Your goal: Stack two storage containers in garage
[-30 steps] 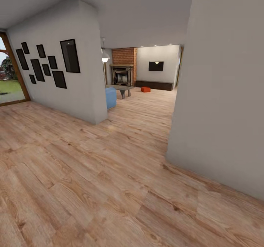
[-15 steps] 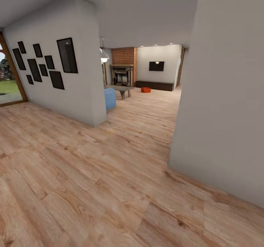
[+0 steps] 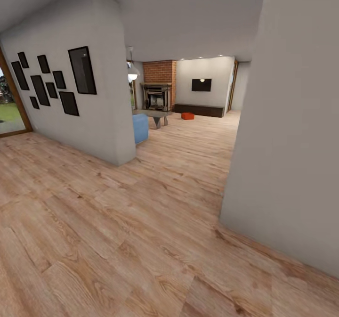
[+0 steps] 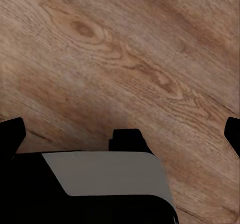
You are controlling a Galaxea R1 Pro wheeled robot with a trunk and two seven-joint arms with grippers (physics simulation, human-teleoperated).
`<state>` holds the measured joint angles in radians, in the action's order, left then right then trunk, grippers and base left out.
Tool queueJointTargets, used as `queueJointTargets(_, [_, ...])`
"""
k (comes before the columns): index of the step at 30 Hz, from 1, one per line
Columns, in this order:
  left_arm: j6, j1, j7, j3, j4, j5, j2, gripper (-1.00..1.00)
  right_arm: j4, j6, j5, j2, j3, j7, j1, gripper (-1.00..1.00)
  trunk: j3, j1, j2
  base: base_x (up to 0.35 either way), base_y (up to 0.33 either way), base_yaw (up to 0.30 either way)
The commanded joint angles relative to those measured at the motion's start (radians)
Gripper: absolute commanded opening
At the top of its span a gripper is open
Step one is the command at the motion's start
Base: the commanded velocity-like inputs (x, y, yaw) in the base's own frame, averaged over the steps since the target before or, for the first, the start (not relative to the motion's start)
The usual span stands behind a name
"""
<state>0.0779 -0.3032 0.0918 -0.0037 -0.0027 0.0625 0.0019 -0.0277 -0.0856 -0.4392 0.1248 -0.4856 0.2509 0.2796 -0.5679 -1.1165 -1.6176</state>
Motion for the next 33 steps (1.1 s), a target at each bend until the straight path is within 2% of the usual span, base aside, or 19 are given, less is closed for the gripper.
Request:
queueJointTargets(1, [0.003,-0.001,0.002,-0.001,0.0,0.006,0.0,1.0,-0.003,-0.007,-0.011,0.001,-0.008,0.001,0.001,1.0,-0.001,-0.001,0.0,0.322,0.0,0.0])
queueJointTargets(33, [0.004,-0.001,0.002,-0.001,0.0,0.006,0.001,1.0,-0.003,-0.011,-0.018,0.001,-0.007,0.002,0.001,1.0,-0.001,-0.001,0.0,0.322,0.0,0.0])
